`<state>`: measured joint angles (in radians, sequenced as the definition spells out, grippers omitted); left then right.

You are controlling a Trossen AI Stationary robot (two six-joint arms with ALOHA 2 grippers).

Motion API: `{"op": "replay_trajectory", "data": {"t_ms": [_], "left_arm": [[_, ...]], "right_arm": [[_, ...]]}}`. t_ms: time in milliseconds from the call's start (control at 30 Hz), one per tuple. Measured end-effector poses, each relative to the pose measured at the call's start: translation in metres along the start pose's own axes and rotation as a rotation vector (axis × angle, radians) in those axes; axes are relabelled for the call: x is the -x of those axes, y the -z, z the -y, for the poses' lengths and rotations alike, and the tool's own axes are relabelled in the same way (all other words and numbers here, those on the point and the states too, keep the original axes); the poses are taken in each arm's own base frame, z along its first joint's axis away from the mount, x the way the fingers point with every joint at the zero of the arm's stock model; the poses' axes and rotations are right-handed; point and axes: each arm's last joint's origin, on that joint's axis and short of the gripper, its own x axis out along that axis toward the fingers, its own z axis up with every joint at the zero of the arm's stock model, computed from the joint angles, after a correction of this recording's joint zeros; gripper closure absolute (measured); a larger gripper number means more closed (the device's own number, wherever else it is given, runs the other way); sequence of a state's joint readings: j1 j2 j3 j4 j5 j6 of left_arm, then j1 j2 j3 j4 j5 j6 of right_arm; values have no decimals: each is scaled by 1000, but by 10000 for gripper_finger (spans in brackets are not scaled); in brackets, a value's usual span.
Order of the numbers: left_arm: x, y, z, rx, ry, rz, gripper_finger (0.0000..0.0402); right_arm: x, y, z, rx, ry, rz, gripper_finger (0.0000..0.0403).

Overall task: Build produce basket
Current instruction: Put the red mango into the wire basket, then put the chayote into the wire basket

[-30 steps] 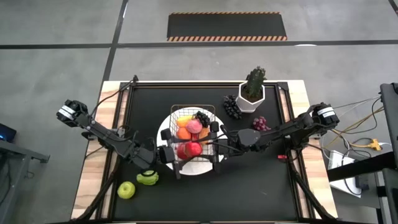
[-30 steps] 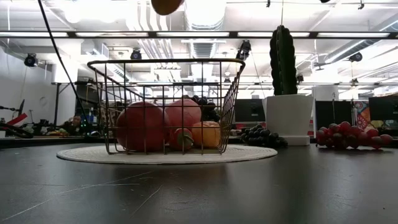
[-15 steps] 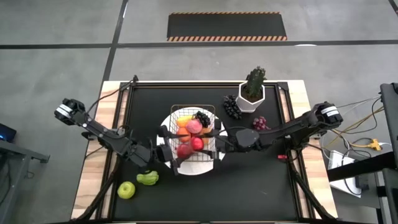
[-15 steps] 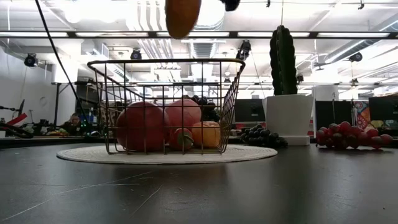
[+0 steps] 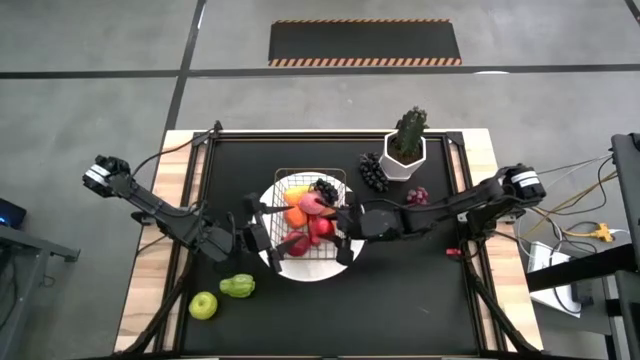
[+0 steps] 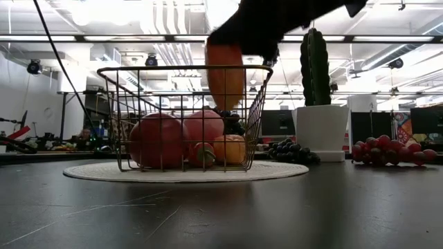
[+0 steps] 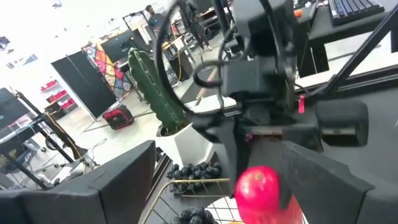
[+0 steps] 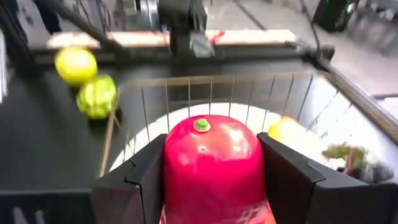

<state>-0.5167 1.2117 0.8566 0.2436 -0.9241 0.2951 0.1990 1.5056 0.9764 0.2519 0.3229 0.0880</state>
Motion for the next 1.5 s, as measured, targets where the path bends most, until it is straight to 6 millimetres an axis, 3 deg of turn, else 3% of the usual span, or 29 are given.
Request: {"op": "replay_trajectory", "data": {"t_ms": [400, 700, 967, 1367, 1500], "left_arm": [[0, 0, -1, 2, -6, 0, 77], [0, 0, -1, 2, -6, 0, 77], [0, 0, 0, 5, -6, -1, 77], [1, 13, 23, 117, 67, -64, 77], [15, 2, 35, 166, 210, -25, 77]], "right_arm": [[-9, 16, 0, -27, 12, -76, 203], [-16, 27, -2, -17, 18, -128, 94], [-15, 28, -1, -18, 21, -148, 70], [15, 2, 6, 49, 4, -109, 76], [28, -6, 9, 73, 0, -108, 76]]}}
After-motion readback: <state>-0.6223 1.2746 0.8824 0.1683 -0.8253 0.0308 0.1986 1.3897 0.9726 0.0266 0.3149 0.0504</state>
